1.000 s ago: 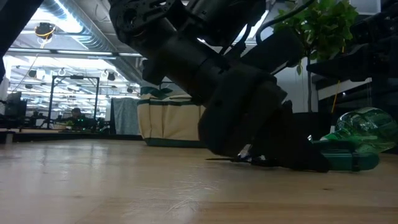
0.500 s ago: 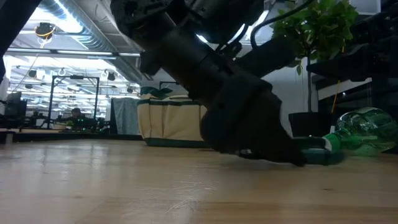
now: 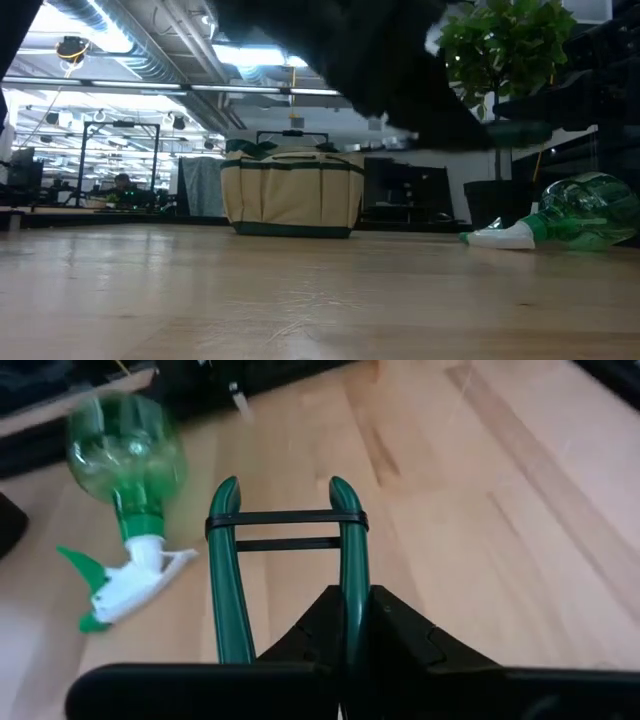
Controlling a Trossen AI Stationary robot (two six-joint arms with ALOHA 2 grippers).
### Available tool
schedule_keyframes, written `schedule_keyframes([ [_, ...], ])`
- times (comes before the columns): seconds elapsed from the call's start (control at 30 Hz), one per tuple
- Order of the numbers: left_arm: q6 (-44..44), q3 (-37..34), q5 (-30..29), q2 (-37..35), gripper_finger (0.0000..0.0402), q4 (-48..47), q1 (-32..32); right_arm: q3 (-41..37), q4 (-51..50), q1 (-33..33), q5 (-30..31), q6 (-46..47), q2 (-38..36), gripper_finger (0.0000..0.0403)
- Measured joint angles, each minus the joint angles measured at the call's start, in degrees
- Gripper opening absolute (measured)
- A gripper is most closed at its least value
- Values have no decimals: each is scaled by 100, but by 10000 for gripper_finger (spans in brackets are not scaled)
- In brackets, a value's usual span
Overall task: Pick & Place Garden tools in Gardening bag
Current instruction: Put the green shear scissors into the light brown gardening bag
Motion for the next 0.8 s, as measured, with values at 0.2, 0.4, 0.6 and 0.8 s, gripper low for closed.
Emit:
schedule_keyframes([
  [0.2,53,2,-66,-416,27,-71,-94,0,1,-2,2,1,0,186],
  [0.4,202,2,-396,-841,28,-214,-202,0,-1,-2,8,2,0,185],
  [0.6,280,2,-877,-1381,28,-619,-303,0,-1,-2,17,2,0,185],
  [0.8,504,2,-1144,-1837,28,-818,-313,0,-1,-2,15,2,0,185],
])
